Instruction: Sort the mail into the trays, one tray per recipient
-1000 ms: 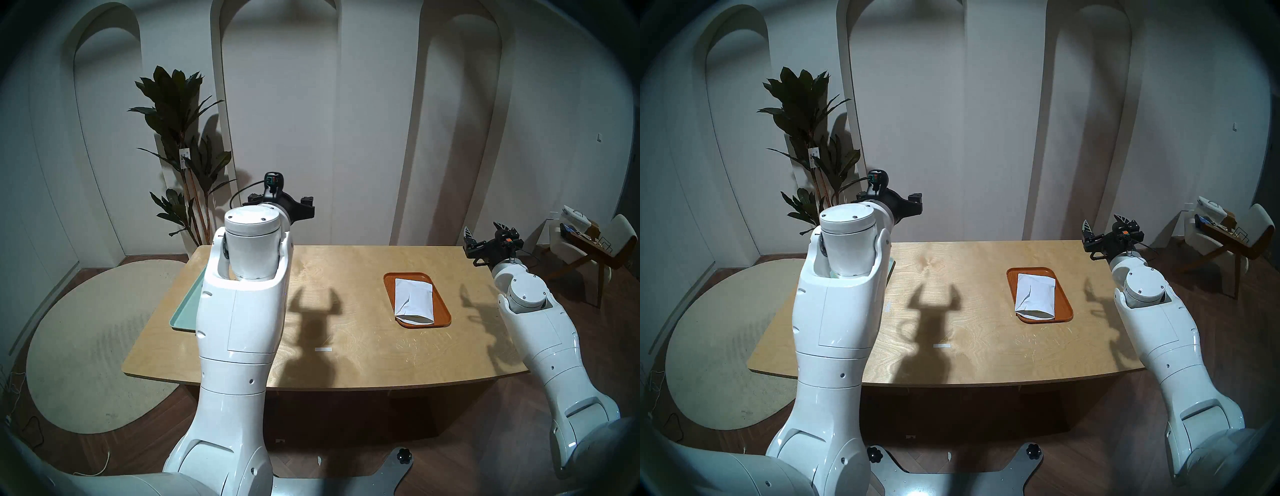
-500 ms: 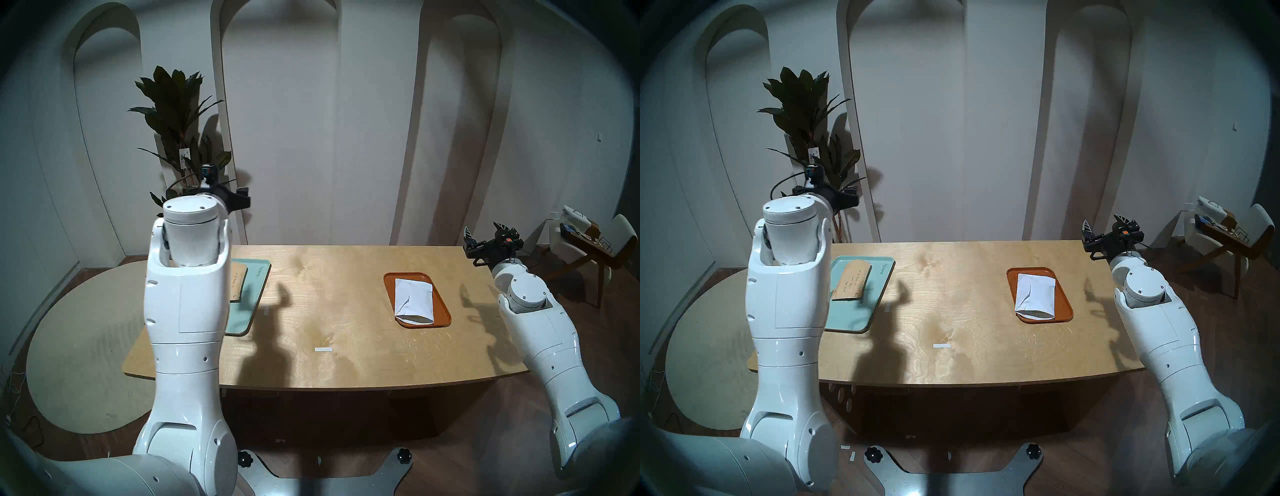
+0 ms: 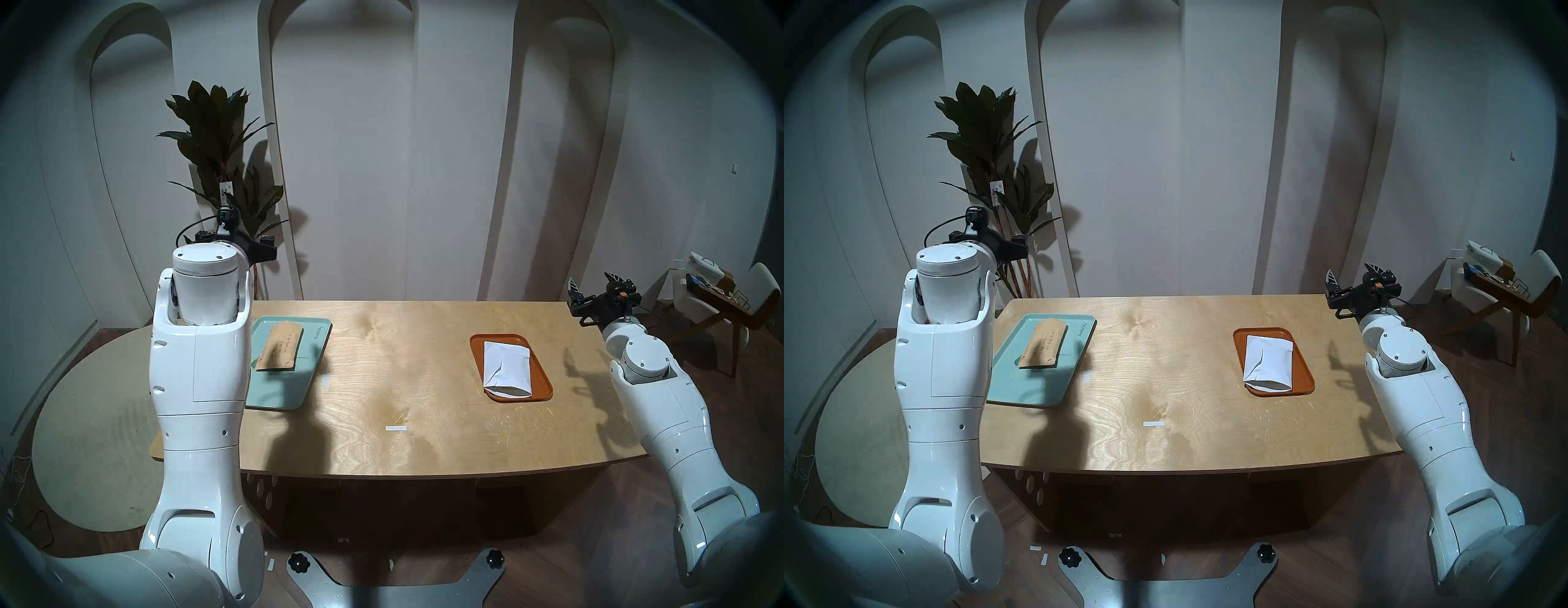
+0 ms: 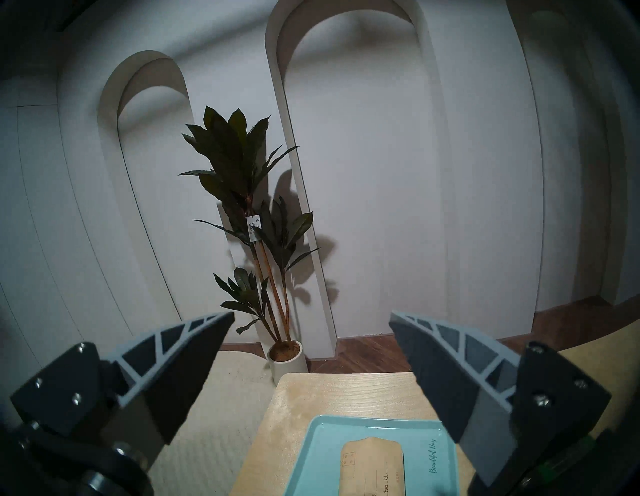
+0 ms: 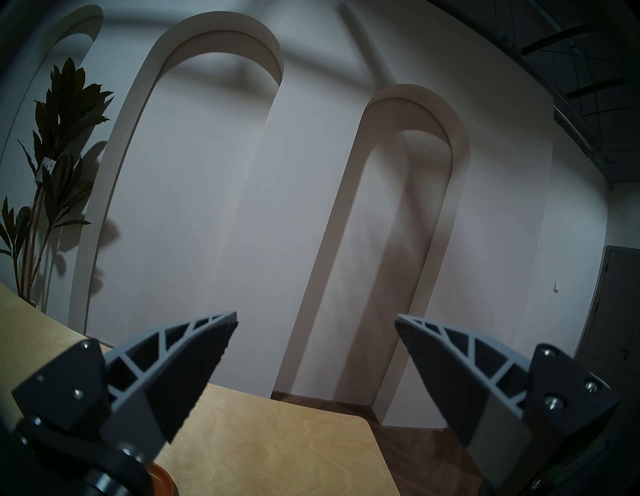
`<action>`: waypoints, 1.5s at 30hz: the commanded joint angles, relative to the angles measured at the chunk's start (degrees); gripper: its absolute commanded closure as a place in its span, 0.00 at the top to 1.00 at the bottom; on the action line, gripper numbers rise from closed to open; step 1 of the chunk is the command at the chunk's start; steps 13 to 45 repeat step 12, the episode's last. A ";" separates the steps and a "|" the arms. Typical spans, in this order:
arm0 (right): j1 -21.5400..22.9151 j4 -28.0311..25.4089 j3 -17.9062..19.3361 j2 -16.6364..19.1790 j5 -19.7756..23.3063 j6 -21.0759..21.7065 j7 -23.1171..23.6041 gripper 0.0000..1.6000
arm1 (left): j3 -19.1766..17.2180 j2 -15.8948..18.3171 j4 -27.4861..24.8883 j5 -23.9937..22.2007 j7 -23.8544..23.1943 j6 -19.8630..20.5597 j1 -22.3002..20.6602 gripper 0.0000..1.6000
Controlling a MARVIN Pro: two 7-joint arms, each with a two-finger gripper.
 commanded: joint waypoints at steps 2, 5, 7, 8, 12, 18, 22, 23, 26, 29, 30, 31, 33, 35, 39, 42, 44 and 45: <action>0.78 -1.20 0.19 0.14 -0.12 -0.62 -0.07 1.00 | 0.50 0.45 -0.78 0.31 0.05 -0.97 -1.75 1.00; 0.78 -1.20 0.19 0.14 -0.12 -0.62 -0.07 1.00 | 0.49 0.45 -0.78 0.37 -0.01 -0.99 -1.75 1.00; 0.78 -1.20 0.19 0.14 -0.12 -0.62 -0.07 1.00 | 0.49 0.44 -0.77 0.40 -0.04 -1.01 -1.75 1.00; 0.78 -1.20 0.19 0.14 -0.12 -0.62 -0.07 1.00 | 0.49 0.44 -0.77 0.41 -0.05 -1.01 -1.75 1.00; 0.77 -1.20 0.19 0.14 -0.12 -0.62 -0.07 1.00 | 0.48 0.43 -0.77 0.45 -0.08 -1.03 -1.75 1.00; 0.77 -1.20 0.19 0.14 -0.12 -0.62 -0.07 1.00 | 0.48 0.43 -0.77 0.45 -0.08 -1.03 -1.75 1.00; 0.77 -1.20 0.19 0.14 -0.12 -0.62 -0.07 1.00 | 0.48 0.43 -0.77 0.45 -0.08 -1.03 -1.75 1.00; 0.77 -1.20 0.19 0.14 -0.12 -0.62 -0.07 1.00 | 0.48 0.43 -0.77 0.45 -0.08 -1.03 -1.75 1.00; 0.77 -1.20 0.19 0.14 -0.12 -0.62 -0.07 1.00 | 0.48 0.43 -0.77 0.45 -0.08 -1.03 -1.75 1.00; 0.77 -1.20 0.19 0.14 -0.12 -0.62 -0.07 1.00 | 0.48 0.43 -0.77 0.45 -0.08 -1.03 -1.75 1.00; 0.77 -1.20 0.19 0.14 -0.12 -0.62 -0.07 1.00 | 0.48 0.43 -0.77 0.45 -0.08 -1.03 -1.75 1.00; 0.77 -1.20 0.19 0.14 -0.12 -0.62 -0.07 1.00 | 0.48 0.43 -0.77 0.45 -0.08 -1.03 -1.75 1.00; 0.77 -1.20 0.19 0.14 -0.12 -0.62 -0.07 1.00 | 0.48 0.43 -0.77 0.45 -0.08 -1.03 -1.75 1.00; 0.77 -1.20 0.19 0.14 -0.12 -0.62 -0.07 1.00 | 0.48 0.43 -0.77 0.45 -0.08 -1.03 -1.75 1.00; 0.77 -1.20 0.19 0.14 -0.12 -0.62 -0.07 1.00 | 0.48 0.43 -0.77 0.45 -0.08 -1.03 -1.75 1.00; 0.77 -1.20 0.19 0.14 -0.12 -0.62 -0.07 1.00 | 0.48 0.43 -0.77 0.45 -0.08 -1.03 -1.75 1.00; 0.77 -1.20 0.19 0.14 -0.12 -0.62 -0.07 1.00 | 0.48 0.43 -0.77 0.45 -0.08 -1.03 -1.75 1.00; 0.77 -1.20 0.19 0.14 -0.12 -0.62 -0.07 1.00 | 0.48 0.43 -0.77 0.45 -0.08 -1.03 -1.75 1.00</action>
